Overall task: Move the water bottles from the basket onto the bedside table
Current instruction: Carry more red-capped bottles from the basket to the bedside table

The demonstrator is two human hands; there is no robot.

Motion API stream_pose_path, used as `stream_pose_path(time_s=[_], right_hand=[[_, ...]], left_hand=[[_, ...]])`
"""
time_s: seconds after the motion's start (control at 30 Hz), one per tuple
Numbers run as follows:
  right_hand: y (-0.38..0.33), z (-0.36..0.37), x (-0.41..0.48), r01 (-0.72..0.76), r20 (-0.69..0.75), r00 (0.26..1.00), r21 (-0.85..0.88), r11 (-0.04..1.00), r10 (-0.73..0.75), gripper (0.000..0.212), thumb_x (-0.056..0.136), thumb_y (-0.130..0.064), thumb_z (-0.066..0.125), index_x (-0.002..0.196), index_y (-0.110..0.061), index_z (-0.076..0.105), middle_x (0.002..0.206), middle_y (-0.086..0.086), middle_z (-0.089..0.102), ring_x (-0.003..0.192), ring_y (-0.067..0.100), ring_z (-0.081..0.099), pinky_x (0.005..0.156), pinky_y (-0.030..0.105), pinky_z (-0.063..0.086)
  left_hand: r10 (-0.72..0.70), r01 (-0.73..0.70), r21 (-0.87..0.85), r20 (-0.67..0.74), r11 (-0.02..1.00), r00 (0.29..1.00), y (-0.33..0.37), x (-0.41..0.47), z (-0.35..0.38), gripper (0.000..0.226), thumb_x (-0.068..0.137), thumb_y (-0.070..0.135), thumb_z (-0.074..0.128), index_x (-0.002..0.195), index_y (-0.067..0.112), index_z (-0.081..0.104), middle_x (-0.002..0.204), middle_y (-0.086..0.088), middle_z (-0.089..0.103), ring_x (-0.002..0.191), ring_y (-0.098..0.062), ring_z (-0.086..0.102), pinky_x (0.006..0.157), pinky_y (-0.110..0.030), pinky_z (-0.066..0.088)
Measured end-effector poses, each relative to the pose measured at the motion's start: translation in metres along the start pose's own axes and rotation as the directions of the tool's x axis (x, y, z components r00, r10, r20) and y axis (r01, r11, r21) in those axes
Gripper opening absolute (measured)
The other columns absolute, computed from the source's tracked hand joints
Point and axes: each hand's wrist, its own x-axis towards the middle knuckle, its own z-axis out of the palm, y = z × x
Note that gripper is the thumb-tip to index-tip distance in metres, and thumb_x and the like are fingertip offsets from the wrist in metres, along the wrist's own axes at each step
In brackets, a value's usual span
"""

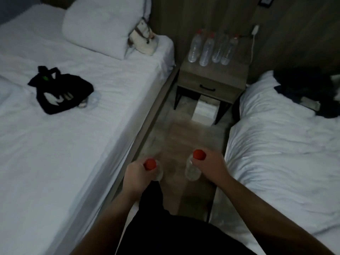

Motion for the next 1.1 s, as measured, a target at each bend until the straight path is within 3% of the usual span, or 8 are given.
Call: stream_pose_path(time_s=[0.1, 0.17, 0.33, 0.5, 0.6, 0.73, 0.97, 1.1], right_hand=[[-0.023, -0.003, 0.032, -0.016, -0.071, 0.997, 0.056, 0.998, 0.02, 0.013, 0.077, -0.033, 0.073, 0.084, -0.028, 0.063, 0.072, -0.016, 0.06, 0.068, -0.003, 0.057, 0.064, 0.01, 0.044], [-0.042, -0.005, 0.049, -0.065, -0.109, 0.991, 0.12, 0.991, 0.079, 0.014, 0.077, -0.036, 0.073, 0.086, -0.029, 0.064, 0.075, -0.015, 0.062, 0.071, -0.002, 0.059, 0.067, 0.015, 0.047], [-0.083, -0.01, 0.091, -0.079, -0.212, 0.967, 0.265, 0.961, 0.138, 0.015, 0.078, -0.029, 0.075, 0.09, -0.029, 0.067, 0.078, -0.018, 0.065, 0.07, -0.012, 0.06, 0.062, -0.001, 0.041], [-0.101, -0.018, 0.128, -0.076, -0.286, 0.94, 0.352, 0.933, 0.185, 0.017, 0.075, -0.028, 0.076, 0.09, -0.03, 0.068, 0.081, -0.012, 0.07, 0.078, -0.004, 0.065, 0.07, 0.011, 0.049], [-0.104, -0.024, 0.147, -0.074, -0.324, 0.926, 0.345, 0.936, 0.193, 0.015, 0.075, -0.029, 0.076, 0.088, -0.028, 0.07, 0.08, -0.011, 0.071, 0.077, -0.003, 0.064, 0.071, 0.014, 0.051], [-0.103, -0.035, 0.172, -0.103, -0.367, 0.902, 0.328, 0.939, 0.227, 0.013, 0.073, -0.027, 0.077, 0.082, -0.031, 0.068, 0.072, -0.015, 0.068, 0.073, -0.009, 0.061, 0.063, 0.003, 0.043], [-0.07, -0.057, 0.229, -0.193, -0.345, 0.875, 0.393, 0.899, 0.339, 0.012, 0.07, -0.027, 0.077, 0.08, -0.022, 0.07, 0.072, -0.004, 0.07, 0.072, 0.011, 0.066, 0.072, 0.034, 0.056], [-0.051, -0.077, 0.269, -0.115, -0.389, 0.888, 0.325, 0.939, 0.244, 0.016, 0.074, -0.022, 0.077, 0.084, -0.013, 0.068, 0.07, -0.001, 0.066, 0.066, 0.012, 0.063, 0.063, 0.03, 0.054]], left_hand=[[0.064, -0.06, -0.068, 0.062, 0.996, 0.996, 0.011, 0.054, -0.014, 0.023, 0.073, 0.027, 0.077, 0.093, 0.033, 0.067, 0.072, 0.023, 0.062, 0.068, 0.016, 0.058, 0.057, -0.002, 0.04], [0.108, -0.1, -0.083, 0.094, 0.992, 0.99, 0.022, 0.089, -0.026, 0.023, 0.072, 0.026, 0.077, 0.092, 0.033, 0.068, 0.074, 0.021, 0.064, 0.071, 0.013, 0.059, 0.06, -0.002, 0.041], [0.25, -0.236, -0.102, 0.167, 0.966, 0.954, 0.057, 0.166, -0.054, 0.017, 0.07, 0.027, 0.075, 0.081, 0.035, 0.066, 0.073, 0.014, 0.067, 0.072, 0.003, 0.063, 0.06, -0.002, 0.042], [0.366, -0.351, -0.106, 0.196, 0.93, 0.91, 0.076, 0.221, -0.066, 0.027, 0.062, 0.048, 0.064, 0.086, 0.035, 0.067, 0.076, 0.016, 0.068, 0.076, 0.003, 0.064, 0.065, -0.005, 0.046], [0.362, -0.349, -0.096, 0.223, 0.932, 0.905, 0.086, 0.246, -0.065, 0.02, 0.068, 0.029, 0.076, 0.085, 0.035, 0.067, 0.075, 0.017, 0.067, 0.079, 0.005, 0.063, 0.064, -0.002, 0.044], [0.339, -0.323, -0.106, 0.228, 0.941, 0.913, 0.097, 0.269, -0.055, 0.03, 0.069, 0.016, 0.079, 0.08, 0.04, 0.064, 0.074, 0.014, 0.068, 0.071, 0.001, 0.065, 0.063, -0.009, 0.047], [0.333, -0.33, -0.059, 0.274, 0.942, 0.902, 0.127, 0.313, -0.026, 0.027, 0.068, 0.026, 0.079, 0.075, 0.042, 0.06, 0.072, 0.015, 0.066, 0.071, 0.002, 0.063, 0.062, -0.008, 0.045], [0.311, -0.321, -0.011, 0.285, 0.947, 0.907, 0.157, 0.346, -0.001, 0.021, 0.07, 0.031, 0.078, 0.084, 0.035, 0.062, 0.075, 0.016, 0.063, 0.072, 0.003, 0.06, 0.066, -0.016, 0.047]])
